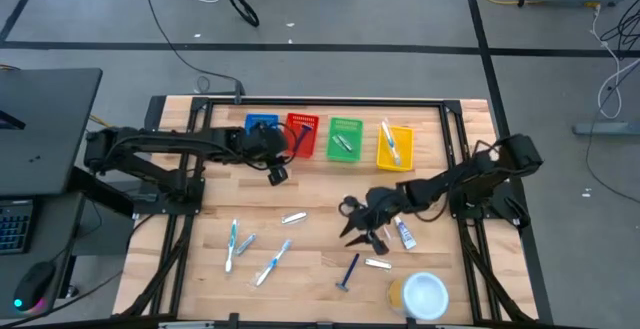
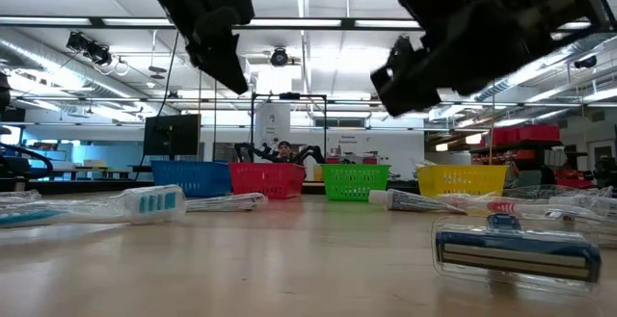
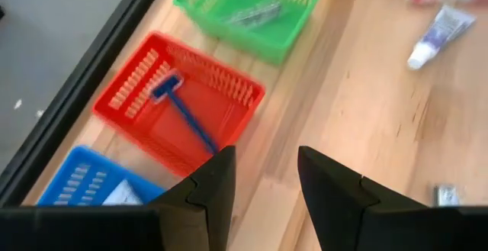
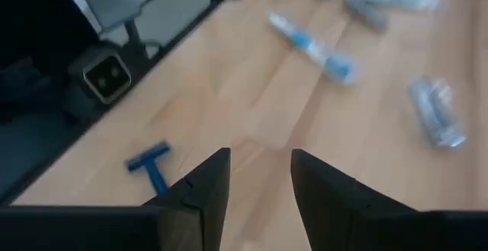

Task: Pick & Place Travel size toiletries
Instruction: Put the blue razor into the orange bin

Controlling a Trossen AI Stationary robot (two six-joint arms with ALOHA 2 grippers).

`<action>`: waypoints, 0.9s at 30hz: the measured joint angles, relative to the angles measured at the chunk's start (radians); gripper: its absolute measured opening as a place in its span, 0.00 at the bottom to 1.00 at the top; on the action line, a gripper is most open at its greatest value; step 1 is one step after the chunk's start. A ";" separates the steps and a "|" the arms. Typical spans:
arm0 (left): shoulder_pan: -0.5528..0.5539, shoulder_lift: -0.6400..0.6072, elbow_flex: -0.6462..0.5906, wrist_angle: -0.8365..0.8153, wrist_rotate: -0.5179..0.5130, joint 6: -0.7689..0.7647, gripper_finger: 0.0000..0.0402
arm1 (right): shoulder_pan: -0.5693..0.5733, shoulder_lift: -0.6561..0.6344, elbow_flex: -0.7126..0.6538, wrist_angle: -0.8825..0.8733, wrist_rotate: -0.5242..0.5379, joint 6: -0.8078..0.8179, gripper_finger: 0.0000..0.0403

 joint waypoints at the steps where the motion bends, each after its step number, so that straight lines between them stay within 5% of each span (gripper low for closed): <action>1: -0.001 0.007 0.000 0.004 0.004 0.003 0.37 | 0.011 0.022 0.000 0.005 0.001 0.005 0.37; 14: -0.002 0.025 0.000 0.065 0.030 -0.060 0.37 | 0.099 0.259 0.086 0.078 -0.121 -0.040 0.37; 27: -0.028 0.025 0.000 0.096 0.048 -0.113 0.37 | 0.148 0.272 0.147 -0.102 -0.122 -0.131 0.37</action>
